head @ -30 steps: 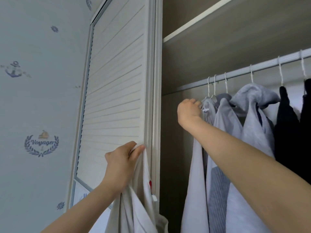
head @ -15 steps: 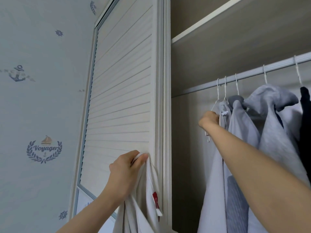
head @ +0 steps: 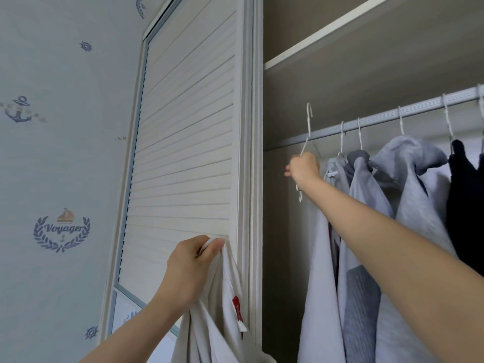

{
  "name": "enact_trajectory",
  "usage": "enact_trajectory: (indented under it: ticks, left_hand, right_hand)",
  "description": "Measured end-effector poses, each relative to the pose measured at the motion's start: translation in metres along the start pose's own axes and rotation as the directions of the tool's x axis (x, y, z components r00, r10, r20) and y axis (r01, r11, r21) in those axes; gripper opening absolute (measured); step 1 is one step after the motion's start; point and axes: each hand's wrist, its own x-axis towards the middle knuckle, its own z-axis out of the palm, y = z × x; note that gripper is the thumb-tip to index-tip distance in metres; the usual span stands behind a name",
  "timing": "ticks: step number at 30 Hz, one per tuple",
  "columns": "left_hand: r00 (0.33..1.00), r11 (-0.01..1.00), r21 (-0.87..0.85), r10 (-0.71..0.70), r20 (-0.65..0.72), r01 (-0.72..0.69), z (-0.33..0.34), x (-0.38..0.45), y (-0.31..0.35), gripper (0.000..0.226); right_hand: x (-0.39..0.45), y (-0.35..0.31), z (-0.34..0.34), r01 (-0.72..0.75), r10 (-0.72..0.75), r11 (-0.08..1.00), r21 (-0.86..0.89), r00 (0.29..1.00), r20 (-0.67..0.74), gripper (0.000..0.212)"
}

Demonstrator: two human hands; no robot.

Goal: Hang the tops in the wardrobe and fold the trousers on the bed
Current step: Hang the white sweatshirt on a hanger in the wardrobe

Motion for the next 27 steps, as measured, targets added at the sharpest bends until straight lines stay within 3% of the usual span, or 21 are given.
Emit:
enact_trajectory:
  ticks: [5,7,10,13,21,24,27]
  left_hand:
    - [0.938,0.905,-0.246,-0.330,0.107,0.346,-0.012,-0.009,0.007,0.045]
    - [0.912,0.858,-0.307,-0.380,0.156,0.410,-0.019,-0.016,0.011,0.047]
    - [0.893,0.832,-0.327,-0.404,0.199,0.449,-0.026,-0.032,0.019,0.042]
    - [0.846,0.780,-0.331,-0.467,0.258,0.531,-0.032,-0.052,0.025,0.029]
    - [0.769,0.709,-0.311,-0.530,0.357,0.633,-0.029,-0.110,0.022,0.031]
    - [0.770,0.723,-0.281,-0.538,0.343,0.631,-0.027,-0.124,0.017,0.031]
    - [0.771,0.772,-0.184,-0.521,0.366,0.608,-0.029,-0.137,0.013,0.031]
  right_hand:
    - [-0.057,-0.024,-0.005,0.016,-0.025,0.997,0.078,0.994,0.107,0.025]
    - [-0.091,-0.032,-0.017,0.008,-0.028,0.991,0.133,0.988,0.154,0.021]
    - [-0.142,-0.035,-0.040,0.008,-0.043,0.991,0.132,0.964,0.263,0.020]
    - [-0.188,-0.034,-0.066,-0.052,0.011,0.988,0.146,0.963,0.268,0.017]
    - [-0.302,-0.025,-0.153,-0.335,0.161,0.835,0.436,0.907,0.389,0.015]
    - [-0.336,-0.021,-0.189,-0.424,0.217,0.772,0.474,0.877,0.430,0.019]
    - [-0.362,-0.014,-0.228,-0.490,0.269,0.775,0.399,0.827,0.494,0.023]
